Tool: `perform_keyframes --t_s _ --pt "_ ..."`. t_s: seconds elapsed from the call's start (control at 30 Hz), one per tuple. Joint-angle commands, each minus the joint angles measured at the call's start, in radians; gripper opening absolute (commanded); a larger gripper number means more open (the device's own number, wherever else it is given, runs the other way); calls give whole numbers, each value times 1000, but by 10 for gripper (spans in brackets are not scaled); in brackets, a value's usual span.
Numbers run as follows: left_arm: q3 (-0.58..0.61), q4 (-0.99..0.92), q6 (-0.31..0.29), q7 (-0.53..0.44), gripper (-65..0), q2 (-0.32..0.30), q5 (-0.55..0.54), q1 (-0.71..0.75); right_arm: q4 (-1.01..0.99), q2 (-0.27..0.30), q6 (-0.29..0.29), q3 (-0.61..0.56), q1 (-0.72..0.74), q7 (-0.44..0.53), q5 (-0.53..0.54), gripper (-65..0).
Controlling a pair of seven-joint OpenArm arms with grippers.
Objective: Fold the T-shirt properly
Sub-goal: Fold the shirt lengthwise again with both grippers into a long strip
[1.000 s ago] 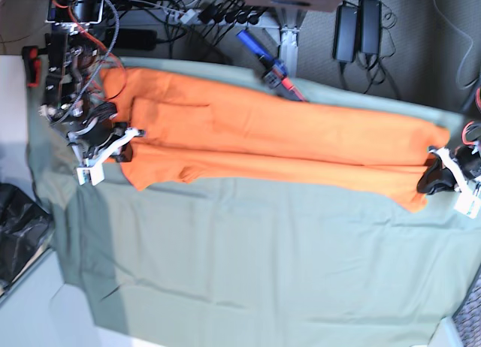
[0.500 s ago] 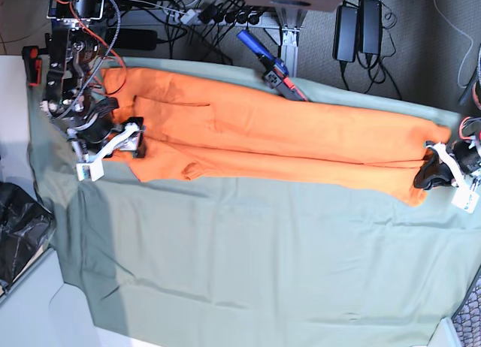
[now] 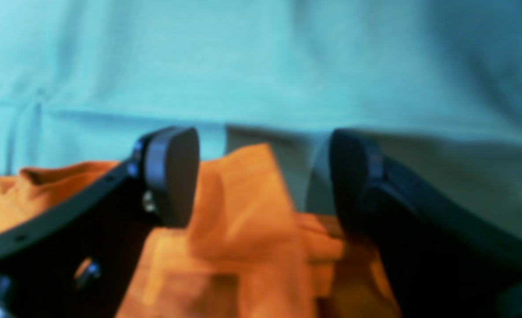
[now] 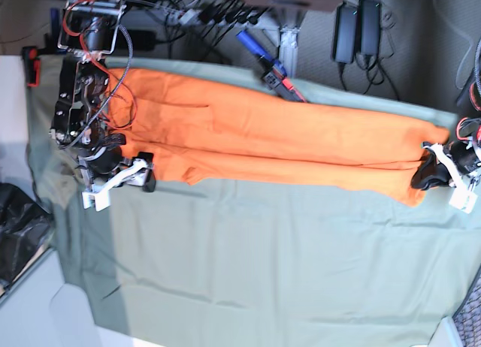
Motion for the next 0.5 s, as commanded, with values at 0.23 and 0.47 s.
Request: perform_keyframes --t_s 0.23,0.47 --pt "-9 14 -9 -18 -650 -16 -14 -10 9 -34 101 4 8 -5 27 -361" --pt "-9 14 -9 -18 -650 -16 -15 -10 30 -38 101 8 8 -61 69 -650"
